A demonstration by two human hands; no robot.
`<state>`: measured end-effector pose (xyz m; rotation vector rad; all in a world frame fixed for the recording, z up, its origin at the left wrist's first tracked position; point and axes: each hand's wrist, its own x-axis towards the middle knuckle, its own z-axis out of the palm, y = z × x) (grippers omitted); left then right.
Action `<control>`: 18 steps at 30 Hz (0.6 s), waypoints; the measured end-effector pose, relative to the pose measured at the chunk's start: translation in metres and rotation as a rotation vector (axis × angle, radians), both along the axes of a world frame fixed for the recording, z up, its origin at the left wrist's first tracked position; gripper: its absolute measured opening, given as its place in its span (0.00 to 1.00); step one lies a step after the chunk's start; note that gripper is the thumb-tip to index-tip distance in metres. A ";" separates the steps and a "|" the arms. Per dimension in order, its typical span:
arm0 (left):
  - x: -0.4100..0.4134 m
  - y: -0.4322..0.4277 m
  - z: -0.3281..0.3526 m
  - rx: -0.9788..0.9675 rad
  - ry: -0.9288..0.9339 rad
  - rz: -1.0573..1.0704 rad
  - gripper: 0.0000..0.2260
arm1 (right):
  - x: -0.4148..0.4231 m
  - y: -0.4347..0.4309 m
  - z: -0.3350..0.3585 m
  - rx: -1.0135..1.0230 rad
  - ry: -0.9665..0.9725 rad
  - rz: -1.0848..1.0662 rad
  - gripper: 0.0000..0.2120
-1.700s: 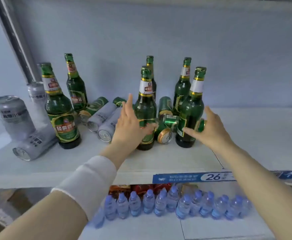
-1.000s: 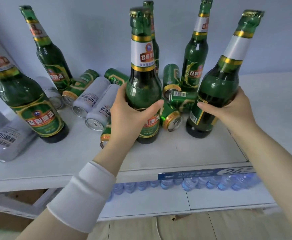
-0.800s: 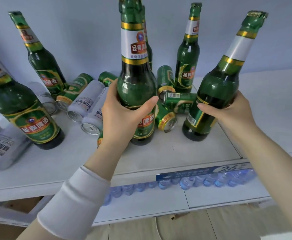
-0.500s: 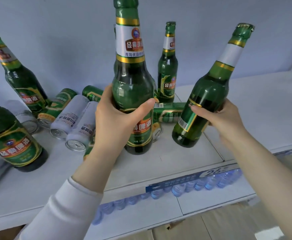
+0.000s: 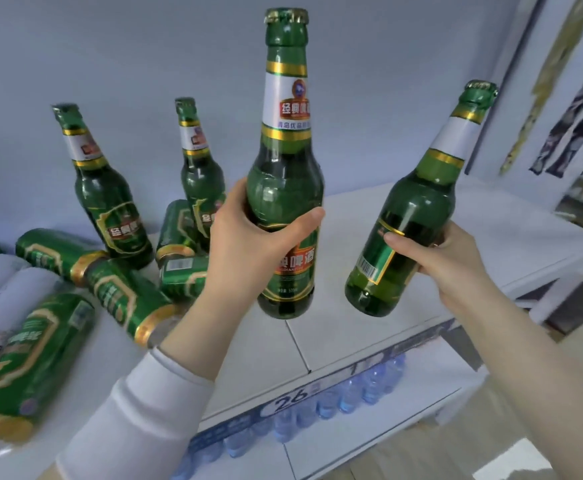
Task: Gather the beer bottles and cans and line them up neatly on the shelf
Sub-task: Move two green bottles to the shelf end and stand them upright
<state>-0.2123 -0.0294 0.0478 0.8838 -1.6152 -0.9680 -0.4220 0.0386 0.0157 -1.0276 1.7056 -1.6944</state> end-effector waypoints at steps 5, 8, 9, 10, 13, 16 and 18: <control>-0.112 0.015 -0.001 0.020 0.020 0.003 0.22 | -0.112 0.022 0.000 -0.034 0.018 0.002 0.17; -0.180 0.024 0.003 0.036 0.046 0.029 0.26 | -0.178 0.032 -0.002 -0.027 0.051 -0.029 0.20; -0.200 0.026 0.004 0.039 0.049 0.041 0.27 | -0.199 0.034 -0.002 -0.021 0.067 -0.041 0.23; -0.219 0.027 0.006 0.041 0.048 0.053 0.28 | -0.219 0.034 -0.002 -0.015 0.083 -0.048 0.25; -0.266 0.023 0.008 0.048 0.047 0.067 0.31 | -0.271 0.029 -0.004 0.002 0.124 -0.069 0.29; -0.306 0.012 0.006 0.076 0.033 0.070 0.25 | -0.309 0.019 -0.009 0.027 0.179 -0.082 0.30; -0.330 0.003 0.003 0.088 0.022 0.069 0.23 | -0.331 0.010 -0.010 0.037 0.202 -0.082 0.31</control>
